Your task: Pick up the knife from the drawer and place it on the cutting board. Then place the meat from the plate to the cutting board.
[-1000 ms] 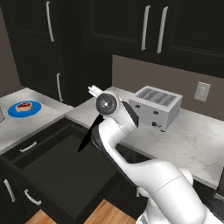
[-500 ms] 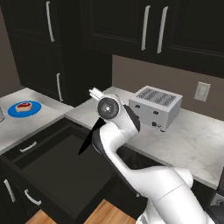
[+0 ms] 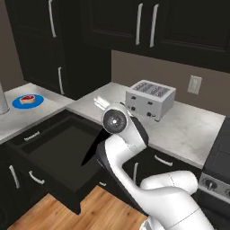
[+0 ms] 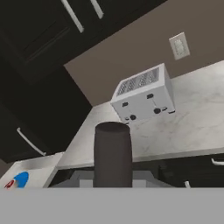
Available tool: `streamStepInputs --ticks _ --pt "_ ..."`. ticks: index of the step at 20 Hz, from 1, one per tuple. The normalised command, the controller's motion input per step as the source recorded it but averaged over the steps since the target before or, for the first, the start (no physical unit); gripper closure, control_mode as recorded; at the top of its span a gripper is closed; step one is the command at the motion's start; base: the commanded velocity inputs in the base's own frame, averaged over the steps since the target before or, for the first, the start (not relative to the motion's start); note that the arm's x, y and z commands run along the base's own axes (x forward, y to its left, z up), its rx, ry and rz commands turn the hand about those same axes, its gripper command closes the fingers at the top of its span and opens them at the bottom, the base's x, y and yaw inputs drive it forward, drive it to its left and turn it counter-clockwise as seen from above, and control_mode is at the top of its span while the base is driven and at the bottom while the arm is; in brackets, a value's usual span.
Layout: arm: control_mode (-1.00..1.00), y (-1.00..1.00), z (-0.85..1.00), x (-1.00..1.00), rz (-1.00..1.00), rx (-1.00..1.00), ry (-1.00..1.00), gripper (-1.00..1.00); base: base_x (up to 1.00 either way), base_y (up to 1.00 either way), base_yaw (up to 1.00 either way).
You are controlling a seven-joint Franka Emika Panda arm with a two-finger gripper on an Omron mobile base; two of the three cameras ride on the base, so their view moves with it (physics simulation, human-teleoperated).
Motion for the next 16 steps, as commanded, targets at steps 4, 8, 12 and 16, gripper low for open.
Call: streamStepInputs --ticks 4,8,12,16 --pt "1.0 0.0 0.0 0.0 0.0 0.0 0.0 1.0 -0.51 0.24 0.0" --pt "1.0 0.0 0.0 0.0 0.0 0.0 0.0 1.0 -0.56 0.55 0.0" --pt "1.0 0.0 0.0 0.0 0.0 0.0 0.0 1.0 -0.63 0.91 0.0" --pt "1.0 0.0 0.0 0.0 0.0 0.0 0.0 1.0 -0.41 1.0 0.0"
